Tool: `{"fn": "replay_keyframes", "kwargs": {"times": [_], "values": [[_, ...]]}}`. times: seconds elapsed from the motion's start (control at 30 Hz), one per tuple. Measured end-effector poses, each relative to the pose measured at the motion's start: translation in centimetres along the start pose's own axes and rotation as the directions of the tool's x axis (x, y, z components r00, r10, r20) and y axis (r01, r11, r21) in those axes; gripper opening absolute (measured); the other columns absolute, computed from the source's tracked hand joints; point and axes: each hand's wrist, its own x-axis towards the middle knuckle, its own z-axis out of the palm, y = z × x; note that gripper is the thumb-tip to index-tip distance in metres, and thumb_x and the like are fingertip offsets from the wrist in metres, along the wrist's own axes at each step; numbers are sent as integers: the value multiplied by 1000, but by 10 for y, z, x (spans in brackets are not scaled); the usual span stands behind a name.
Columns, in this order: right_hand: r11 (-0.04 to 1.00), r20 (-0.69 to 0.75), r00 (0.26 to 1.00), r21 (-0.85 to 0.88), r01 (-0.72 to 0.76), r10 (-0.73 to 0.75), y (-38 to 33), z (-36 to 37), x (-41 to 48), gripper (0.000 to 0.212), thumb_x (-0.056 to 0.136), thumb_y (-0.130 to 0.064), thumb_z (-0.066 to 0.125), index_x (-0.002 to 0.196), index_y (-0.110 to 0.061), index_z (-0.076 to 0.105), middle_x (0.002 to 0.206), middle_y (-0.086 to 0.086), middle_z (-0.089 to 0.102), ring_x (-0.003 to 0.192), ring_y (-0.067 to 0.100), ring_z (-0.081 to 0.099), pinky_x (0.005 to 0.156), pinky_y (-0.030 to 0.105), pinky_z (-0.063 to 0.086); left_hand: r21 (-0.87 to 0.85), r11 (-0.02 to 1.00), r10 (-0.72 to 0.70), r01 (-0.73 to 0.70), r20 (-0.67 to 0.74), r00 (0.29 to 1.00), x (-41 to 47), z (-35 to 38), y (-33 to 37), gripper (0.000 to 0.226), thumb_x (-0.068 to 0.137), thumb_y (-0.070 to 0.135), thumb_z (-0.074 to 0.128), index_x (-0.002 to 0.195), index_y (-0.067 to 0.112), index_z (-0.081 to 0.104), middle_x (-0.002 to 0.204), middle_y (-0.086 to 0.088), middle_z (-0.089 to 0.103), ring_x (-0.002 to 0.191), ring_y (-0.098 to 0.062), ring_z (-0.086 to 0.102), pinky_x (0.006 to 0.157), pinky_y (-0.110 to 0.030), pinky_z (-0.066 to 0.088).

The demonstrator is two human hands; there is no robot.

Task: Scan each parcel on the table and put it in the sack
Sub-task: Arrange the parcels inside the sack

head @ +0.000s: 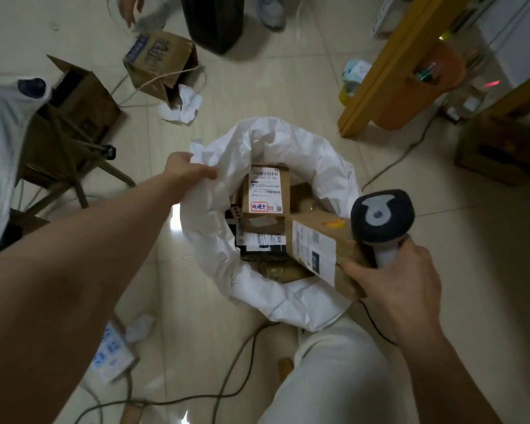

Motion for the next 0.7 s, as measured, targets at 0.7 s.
{"fn": "replay_keyframes", "kwargs": {"times": [0.7], "values": [[952, 19, 1000, 306, -11, 6, -67, 89, 73, 70, 58, -48, 83, 113, -12, 58, 109, 8, 62, 97, 26, 61, 79, 34, 50, 378, 914, 236, -146, -205, 950, 21, -2, -8, 33, 86, 13, 60, 117, 5, 50, 110, -13, 55, 102, -30, 54, 75, -34, 40]]}}
